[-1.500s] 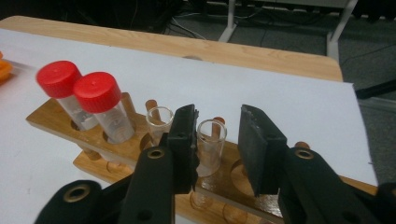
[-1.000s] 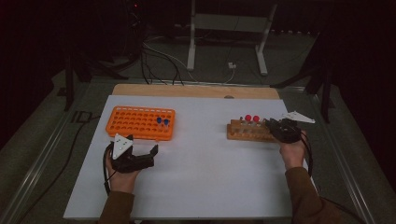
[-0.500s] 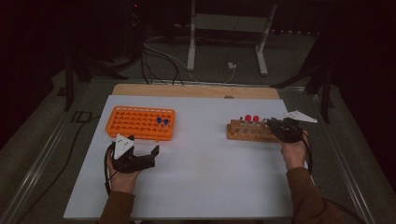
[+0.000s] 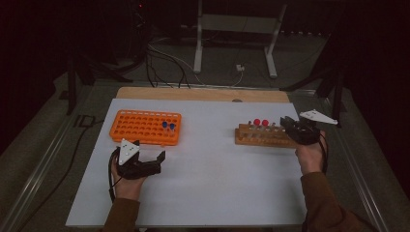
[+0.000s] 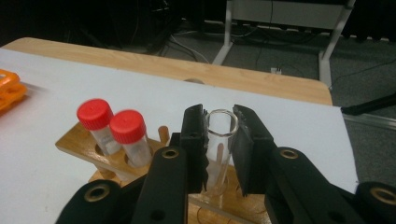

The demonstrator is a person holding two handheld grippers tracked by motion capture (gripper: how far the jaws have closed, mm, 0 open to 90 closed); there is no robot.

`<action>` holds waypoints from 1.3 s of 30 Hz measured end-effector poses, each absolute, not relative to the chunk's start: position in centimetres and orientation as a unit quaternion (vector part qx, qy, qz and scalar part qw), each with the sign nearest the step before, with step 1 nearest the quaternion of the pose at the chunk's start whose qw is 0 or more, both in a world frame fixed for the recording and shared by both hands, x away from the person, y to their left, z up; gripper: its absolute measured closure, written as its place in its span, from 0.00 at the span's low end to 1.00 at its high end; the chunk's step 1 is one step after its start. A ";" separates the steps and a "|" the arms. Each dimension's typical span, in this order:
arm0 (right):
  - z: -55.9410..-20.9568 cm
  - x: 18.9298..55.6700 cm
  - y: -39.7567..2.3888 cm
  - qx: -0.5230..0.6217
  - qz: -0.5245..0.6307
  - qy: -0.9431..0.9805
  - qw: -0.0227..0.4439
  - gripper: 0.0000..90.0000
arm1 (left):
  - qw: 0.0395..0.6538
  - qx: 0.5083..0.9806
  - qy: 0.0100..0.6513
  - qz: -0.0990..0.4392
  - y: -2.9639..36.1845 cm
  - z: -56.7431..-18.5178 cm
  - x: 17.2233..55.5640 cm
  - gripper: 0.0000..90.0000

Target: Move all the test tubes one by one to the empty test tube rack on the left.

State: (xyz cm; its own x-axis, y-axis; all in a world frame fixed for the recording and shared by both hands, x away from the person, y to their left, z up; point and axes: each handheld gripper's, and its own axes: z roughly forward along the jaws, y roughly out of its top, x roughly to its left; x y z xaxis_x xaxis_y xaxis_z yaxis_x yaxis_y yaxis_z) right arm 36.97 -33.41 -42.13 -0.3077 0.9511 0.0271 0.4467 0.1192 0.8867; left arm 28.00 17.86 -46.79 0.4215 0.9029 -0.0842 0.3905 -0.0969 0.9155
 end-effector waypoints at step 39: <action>-41.1 33.2 -25.6 0.405 0.491 0.741 0.214 0.85 | 0.492 0.734 0.403 0.237 12.6 -46.0 27.9 0.01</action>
